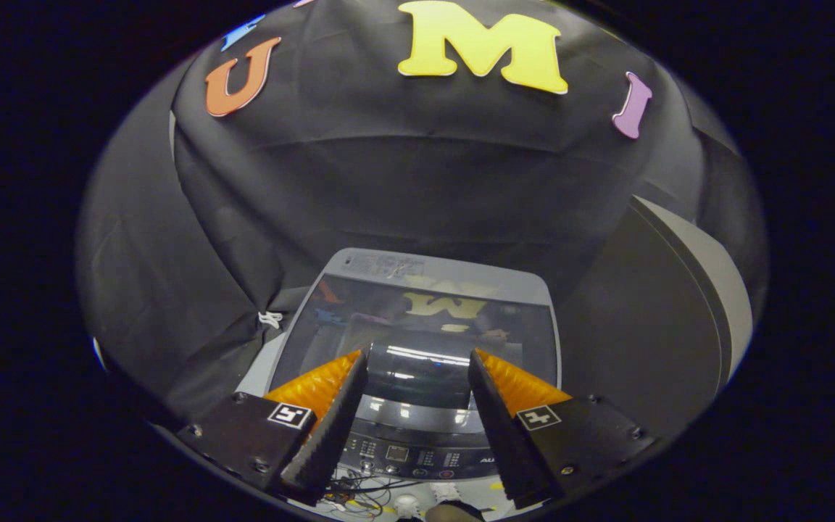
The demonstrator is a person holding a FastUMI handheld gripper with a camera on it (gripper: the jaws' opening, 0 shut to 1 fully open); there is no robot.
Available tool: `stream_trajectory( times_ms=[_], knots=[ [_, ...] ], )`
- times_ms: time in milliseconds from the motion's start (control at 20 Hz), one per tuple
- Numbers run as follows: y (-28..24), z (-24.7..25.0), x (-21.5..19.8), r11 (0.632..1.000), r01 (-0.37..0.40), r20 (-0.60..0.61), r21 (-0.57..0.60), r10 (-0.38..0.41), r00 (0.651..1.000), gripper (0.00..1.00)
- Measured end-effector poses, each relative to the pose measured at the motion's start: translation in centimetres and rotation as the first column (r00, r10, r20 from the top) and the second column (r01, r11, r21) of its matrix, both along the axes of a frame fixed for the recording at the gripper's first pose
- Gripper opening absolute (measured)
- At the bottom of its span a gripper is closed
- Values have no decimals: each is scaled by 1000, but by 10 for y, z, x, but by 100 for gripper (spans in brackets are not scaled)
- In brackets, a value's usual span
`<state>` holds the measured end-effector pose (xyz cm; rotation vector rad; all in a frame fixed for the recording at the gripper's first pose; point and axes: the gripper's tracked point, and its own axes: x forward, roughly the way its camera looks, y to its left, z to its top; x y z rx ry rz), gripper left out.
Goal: Put the clothes into the washing machine and then close the washing machine lid.
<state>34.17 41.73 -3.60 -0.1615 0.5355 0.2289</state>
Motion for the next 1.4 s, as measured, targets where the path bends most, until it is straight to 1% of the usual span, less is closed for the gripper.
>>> stream_trajectory(
  times_ms=[250,450,600,700,750,850,900,1100,1150,1250,1400],
  knots=[
    [-1,21,-9,1000,-11,40,10,11,999,88],
    [-10,59,-36,998,-51,136,37,46,990,88],
    [-30,96,-61,994,-88,242,63,70,968,88],
    [-48,119,-85,988,-131,313,81,99,945,88],
    [-65,134,-97,986,-139,355,94,97,930,88],
    [-97,146,-121,981,-152,406,123,90,909,88],
    [-118,151,-136,980,-147,431,134,76,899,88],
    [-206,160,-167,979,-86,509,185,-21,860,88],
    [-229,159,-177,978,-73,521,196,-41,852,92],
    [-283,148,-195,976,-17,525,215,-101,845,99],
    [-351,124,-222,964,61,501,259,-188,845,100]
  ],
)
